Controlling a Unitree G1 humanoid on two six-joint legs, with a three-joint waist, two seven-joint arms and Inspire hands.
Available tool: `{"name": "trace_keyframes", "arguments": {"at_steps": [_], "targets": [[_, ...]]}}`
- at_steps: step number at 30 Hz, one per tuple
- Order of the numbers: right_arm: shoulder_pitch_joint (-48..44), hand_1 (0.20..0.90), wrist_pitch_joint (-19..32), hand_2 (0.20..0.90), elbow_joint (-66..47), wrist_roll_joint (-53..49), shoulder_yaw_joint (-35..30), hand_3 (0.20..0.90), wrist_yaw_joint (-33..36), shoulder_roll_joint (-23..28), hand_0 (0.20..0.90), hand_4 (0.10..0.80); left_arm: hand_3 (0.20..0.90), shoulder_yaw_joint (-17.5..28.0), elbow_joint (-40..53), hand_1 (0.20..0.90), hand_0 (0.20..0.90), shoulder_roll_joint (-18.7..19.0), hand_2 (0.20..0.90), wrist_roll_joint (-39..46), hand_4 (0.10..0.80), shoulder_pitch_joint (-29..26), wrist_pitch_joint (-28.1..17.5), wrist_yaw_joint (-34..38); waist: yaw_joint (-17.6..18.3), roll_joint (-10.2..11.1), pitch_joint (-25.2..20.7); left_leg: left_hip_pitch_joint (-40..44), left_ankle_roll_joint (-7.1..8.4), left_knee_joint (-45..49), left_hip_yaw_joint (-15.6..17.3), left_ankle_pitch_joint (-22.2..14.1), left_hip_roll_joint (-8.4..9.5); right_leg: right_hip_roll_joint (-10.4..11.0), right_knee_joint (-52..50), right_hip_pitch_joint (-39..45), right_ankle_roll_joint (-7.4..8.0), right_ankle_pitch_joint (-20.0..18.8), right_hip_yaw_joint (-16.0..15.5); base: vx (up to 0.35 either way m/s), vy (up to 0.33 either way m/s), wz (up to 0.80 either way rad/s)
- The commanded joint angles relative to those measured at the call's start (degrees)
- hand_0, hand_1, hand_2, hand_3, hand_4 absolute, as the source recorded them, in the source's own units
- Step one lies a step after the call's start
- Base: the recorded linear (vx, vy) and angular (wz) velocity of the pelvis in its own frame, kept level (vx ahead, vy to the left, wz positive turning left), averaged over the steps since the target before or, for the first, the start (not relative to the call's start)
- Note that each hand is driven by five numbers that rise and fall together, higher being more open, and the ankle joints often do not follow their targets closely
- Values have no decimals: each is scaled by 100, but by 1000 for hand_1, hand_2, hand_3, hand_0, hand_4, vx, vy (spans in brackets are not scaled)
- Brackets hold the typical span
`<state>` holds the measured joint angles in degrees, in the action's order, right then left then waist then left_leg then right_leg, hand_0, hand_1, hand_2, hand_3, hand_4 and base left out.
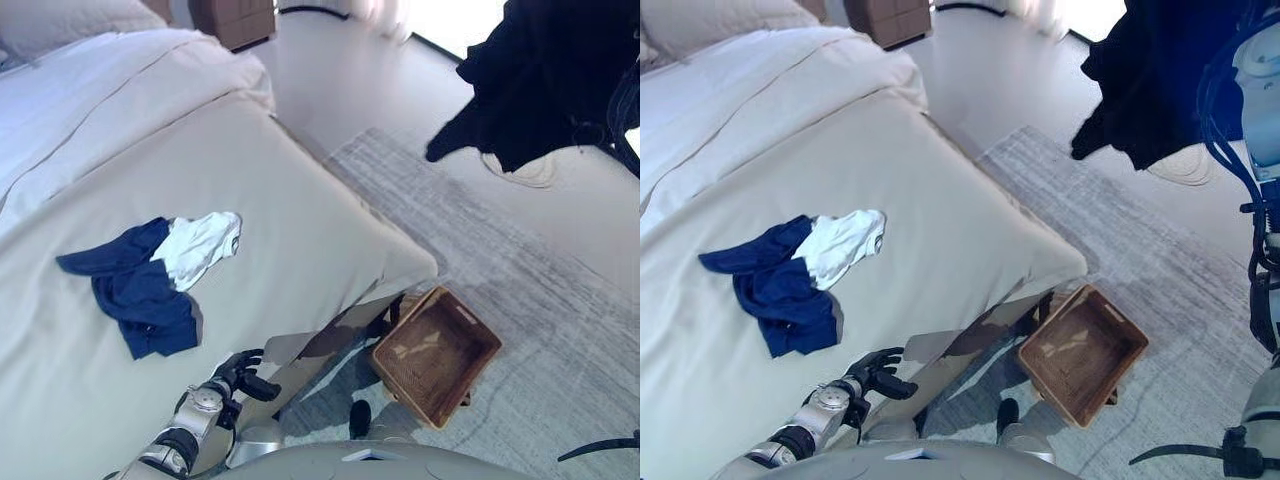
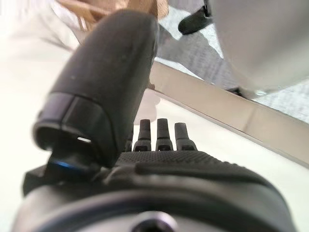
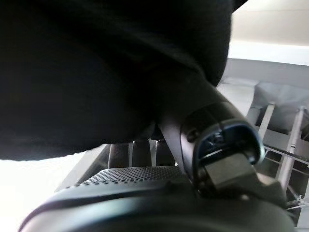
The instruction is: Pick up the clothes from the bed and place them into the basket
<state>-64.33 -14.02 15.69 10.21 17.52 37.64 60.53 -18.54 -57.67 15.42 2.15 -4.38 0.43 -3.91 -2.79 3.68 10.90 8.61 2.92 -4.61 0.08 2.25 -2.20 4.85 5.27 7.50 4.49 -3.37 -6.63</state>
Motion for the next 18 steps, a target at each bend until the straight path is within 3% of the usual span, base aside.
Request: {"name": "trace_keyframes", "arguments": {"at_steps": [1, 10, 18], "targets": [[45, 300, 254, 300, -225, 216, -441, 200, 225, 559, 300, 100, 900, -452, -353, 900, 900, 265, 900, -239, 800, 183, 144, -75, -35, 156, -724, -69, -167, 145, 139, -594, 166, -103, -254, -88, -16, 334, -95, -69, -58, -20], [1216, 300, 309, 300, 220, -21, -1059, 200, -499, 404, 300, 100, 900, -306, -383, 900, 900, 300, 900, -318, 800, 205, 134, -144, 239, 72, -628, 22, -122, 192, 482, -652, 79, -143, -105, -77, 4, 222, 148, -33, -57, -23], [2863, 300, 358, 300, 355, 291, -1763, 200, -870, -383, 300, 100, 900, -260, -445, 900, 900, 248, 900, -405, 800, 183, -84, -205, 482, -47, -537, 73, -109, 169, 672, -604, -23, -172, -120, -127, -21, 207, 304, 1, -56, -19]]}}
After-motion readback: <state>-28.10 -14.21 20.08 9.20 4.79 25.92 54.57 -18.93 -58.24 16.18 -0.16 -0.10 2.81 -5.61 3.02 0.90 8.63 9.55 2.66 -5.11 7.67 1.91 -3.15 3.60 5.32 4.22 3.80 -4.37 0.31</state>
